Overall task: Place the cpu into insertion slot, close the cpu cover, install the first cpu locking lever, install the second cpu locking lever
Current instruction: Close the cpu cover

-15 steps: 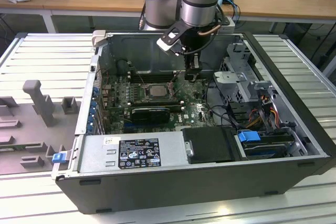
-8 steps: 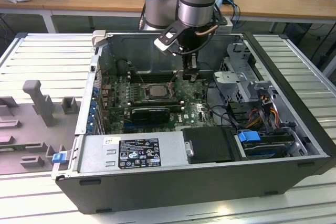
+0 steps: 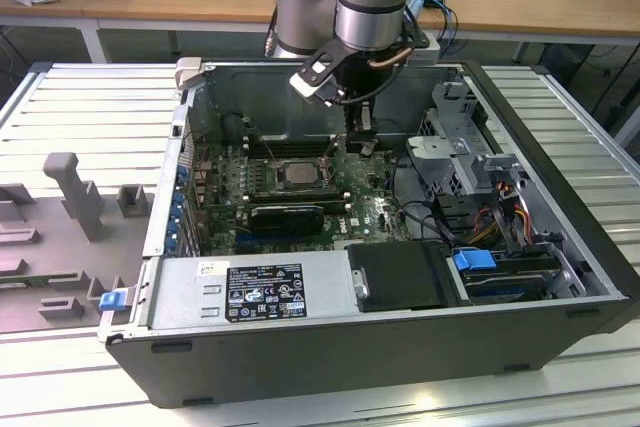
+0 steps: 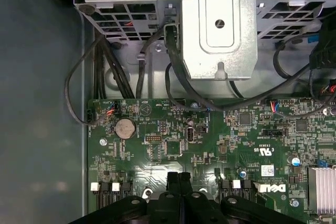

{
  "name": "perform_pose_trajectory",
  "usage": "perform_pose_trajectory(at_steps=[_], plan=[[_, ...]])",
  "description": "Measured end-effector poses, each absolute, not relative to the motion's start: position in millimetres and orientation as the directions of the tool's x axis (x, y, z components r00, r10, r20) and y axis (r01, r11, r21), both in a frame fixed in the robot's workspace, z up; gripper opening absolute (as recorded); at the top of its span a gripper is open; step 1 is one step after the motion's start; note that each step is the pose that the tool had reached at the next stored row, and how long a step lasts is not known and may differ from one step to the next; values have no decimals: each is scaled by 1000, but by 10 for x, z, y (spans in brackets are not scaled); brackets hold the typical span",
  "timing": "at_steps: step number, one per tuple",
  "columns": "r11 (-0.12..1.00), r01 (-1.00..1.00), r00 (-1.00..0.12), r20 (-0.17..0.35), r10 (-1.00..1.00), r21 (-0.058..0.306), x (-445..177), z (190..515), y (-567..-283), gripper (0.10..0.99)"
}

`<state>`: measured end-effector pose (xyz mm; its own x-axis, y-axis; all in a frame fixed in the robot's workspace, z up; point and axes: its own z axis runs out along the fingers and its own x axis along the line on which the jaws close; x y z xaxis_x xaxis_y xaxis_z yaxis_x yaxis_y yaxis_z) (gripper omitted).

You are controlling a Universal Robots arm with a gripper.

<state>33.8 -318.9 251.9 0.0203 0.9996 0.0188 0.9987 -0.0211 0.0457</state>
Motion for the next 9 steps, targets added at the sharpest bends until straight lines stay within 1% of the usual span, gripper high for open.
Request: perform_pose_trajectory(at_steps=[9], plan=[[-21,999,20,19,1000,46,310,2519,-3189,106]])
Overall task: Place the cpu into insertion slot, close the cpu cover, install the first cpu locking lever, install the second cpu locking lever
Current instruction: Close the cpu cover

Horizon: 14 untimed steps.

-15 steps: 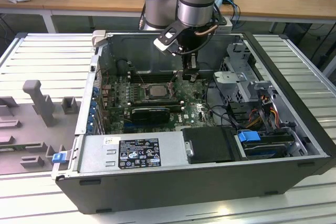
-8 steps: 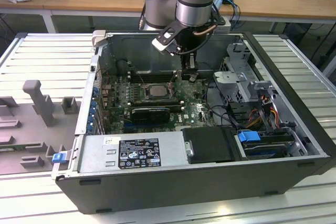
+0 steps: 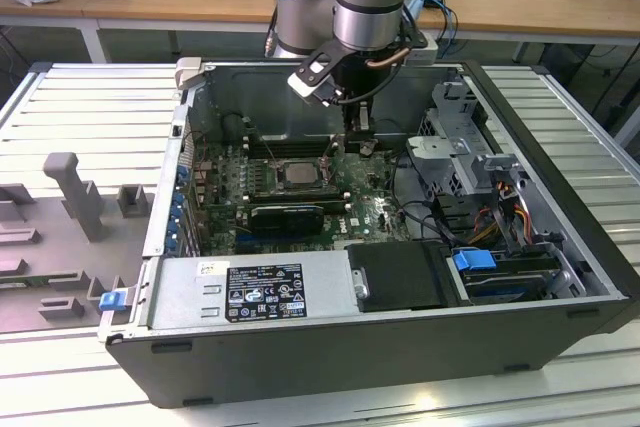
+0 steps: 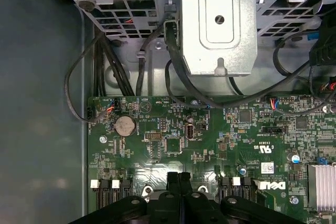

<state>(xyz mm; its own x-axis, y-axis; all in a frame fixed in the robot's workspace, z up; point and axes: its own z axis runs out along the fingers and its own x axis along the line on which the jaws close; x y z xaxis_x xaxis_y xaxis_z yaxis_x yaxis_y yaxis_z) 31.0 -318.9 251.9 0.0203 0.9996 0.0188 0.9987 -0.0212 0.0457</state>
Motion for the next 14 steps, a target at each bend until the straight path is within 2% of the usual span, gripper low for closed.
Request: perform_pose_trajectory(at_steps=[14], plan=[[-21,999,20,19,1000,46,219,2519,-3189,106]])
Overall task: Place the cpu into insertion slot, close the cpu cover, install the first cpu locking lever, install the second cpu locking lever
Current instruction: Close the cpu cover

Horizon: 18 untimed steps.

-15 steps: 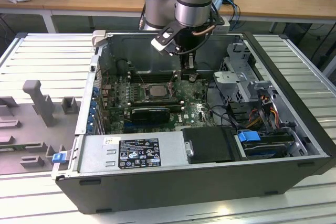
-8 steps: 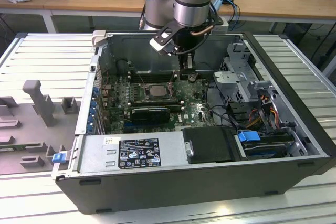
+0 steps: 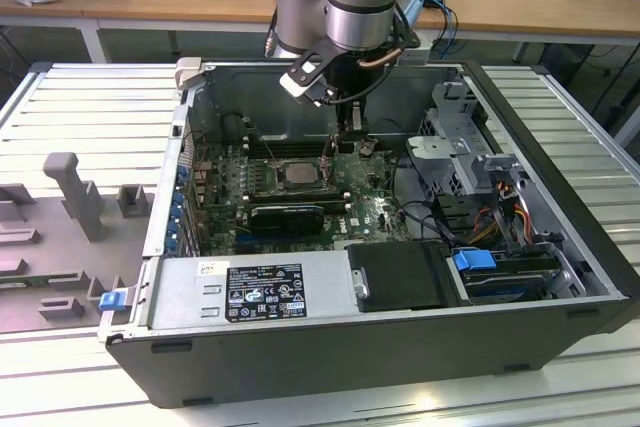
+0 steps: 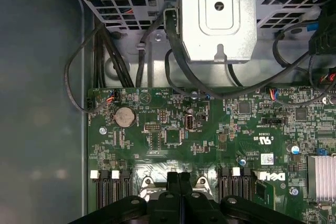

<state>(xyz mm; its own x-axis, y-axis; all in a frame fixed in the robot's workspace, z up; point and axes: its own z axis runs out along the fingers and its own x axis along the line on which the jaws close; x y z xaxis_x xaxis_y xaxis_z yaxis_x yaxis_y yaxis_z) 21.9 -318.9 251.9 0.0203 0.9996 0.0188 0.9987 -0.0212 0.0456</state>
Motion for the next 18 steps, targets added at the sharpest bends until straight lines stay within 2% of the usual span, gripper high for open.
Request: perform_pose_trajectory(at_steps=[18], plan=[[-21,999,20,19,1000,46,153,2519,-3189,106]])
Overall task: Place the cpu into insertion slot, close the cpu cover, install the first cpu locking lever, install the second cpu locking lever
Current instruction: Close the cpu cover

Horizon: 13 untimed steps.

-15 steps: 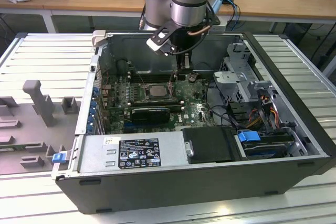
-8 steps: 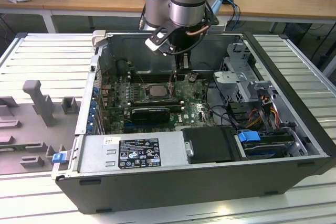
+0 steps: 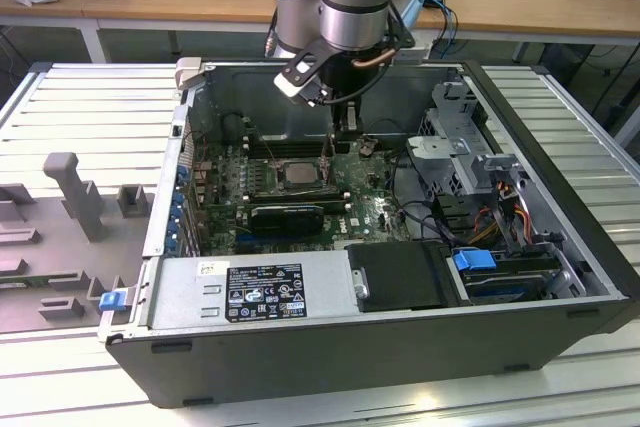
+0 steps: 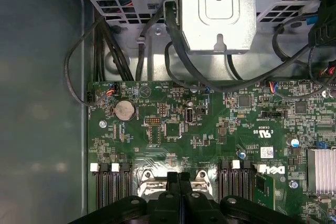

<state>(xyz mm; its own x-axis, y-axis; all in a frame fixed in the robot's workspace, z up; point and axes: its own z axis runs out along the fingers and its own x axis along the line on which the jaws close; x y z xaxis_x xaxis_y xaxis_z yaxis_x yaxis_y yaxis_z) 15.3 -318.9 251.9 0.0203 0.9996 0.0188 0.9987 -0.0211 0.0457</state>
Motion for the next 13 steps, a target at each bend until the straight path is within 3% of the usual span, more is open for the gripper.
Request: perform_pose_trajectory(at_steps=[13], plan=[[-21,999,20,19,1000,46,107,2518,-3189,106]])
